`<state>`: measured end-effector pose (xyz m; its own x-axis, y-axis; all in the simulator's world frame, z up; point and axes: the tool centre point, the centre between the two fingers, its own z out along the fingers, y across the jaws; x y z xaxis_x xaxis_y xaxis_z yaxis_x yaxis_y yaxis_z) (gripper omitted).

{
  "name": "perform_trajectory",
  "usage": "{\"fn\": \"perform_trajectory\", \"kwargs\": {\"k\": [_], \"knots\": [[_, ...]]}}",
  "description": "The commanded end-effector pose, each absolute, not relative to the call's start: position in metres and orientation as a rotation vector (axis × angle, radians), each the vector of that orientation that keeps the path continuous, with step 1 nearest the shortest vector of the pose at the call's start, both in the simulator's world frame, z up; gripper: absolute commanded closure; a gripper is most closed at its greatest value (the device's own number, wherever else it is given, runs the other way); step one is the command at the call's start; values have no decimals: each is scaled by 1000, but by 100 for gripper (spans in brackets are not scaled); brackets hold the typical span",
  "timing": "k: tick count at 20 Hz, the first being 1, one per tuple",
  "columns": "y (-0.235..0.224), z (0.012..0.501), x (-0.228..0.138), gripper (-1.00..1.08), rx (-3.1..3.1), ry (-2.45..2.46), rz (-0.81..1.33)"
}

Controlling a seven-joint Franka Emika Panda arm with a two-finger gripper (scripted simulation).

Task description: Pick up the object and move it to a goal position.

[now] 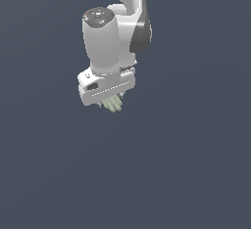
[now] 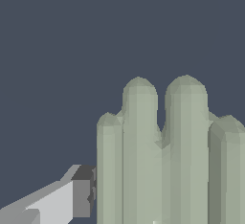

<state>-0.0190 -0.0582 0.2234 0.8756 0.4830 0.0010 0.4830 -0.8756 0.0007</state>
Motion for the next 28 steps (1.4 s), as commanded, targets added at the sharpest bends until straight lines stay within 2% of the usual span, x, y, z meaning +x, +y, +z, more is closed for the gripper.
{"fn": "perform_trajectory", "kwargs": {"k": [1,15,21,28], "knots": [[-59,254,-23,108,3043,784,1],[-63,398,-37,108,3043,782,0],[-65,431,-38,108,3043,781,0],[-65,445,-37,108,3043,781,0]]}}
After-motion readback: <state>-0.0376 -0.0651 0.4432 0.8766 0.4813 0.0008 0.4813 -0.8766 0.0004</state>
